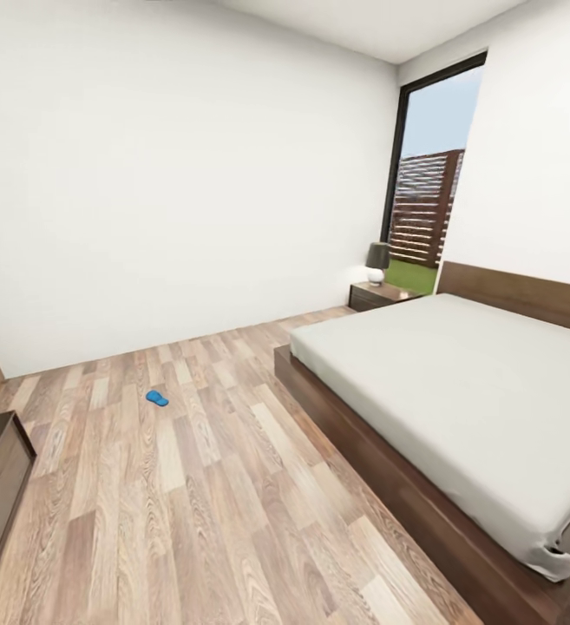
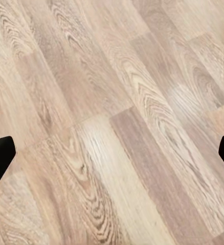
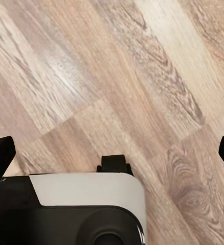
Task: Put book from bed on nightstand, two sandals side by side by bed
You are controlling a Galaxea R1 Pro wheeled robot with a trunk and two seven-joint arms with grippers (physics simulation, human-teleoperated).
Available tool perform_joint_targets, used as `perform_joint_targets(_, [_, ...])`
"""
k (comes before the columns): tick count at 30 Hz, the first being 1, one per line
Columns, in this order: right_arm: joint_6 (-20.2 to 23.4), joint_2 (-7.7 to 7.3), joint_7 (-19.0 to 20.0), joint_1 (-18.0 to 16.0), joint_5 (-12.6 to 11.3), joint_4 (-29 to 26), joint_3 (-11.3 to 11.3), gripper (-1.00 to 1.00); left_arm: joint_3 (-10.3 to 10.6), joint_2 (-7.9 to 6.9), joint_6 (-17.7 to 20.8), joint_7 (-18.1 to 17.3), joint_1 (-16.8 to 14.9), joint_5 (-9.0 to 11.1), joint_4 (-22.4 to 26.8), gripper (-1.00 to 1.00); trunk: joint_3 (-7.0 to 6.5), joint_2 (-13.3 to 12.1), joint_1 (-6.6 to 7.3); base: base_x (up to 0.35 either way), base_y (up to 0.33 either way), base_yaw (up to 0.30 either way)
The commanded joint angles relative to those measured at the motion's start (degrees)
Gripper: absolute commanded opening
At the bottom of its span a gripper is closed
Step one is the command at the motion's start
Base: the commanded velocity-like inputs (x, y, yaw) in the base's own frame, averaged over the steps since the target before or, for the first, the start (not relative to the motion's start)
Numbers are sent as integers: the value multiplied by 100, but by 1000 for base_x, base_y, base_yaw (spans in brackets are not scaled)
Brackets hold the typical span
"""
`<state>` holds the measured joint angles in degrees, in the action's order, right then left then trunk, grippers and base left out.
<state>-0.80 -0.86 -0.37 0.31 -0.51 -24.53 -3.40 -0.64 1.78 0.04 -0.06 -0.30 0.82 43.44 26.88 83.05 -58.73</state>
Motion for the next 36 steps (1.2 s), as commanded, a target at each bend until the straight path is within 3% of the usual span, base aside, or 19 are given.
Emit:
perform_joint_targets(1, [-23, 3, -4, 4, -9, -7, -37, 100, -7, 2, -2, -1, -3, 10, 21, 100, 5, 3, 0, 0, 0, 292])
perform_joint_targets(4, [-69, 2, -6, 4, -13, -8, -166, 100, 0, -1, -90, -2, -4, 28, -19, 100, 5, 3, 0, 0, 0, 234])
perform_joint_targets(19, [-86, 16, -50, 4, -3, -7, -196, 100, 14, 10, -224, -3, -5, 9, -398, 100, 5, 3, 0, 0, 0, 51])
perform_joint_targets(36, [-87, 20, -56, 2, -2, 25, -196, 100, 15, 6, -234, -3, -5, -5, -477, 100, 5, 3, 0, 0, 0, 278])
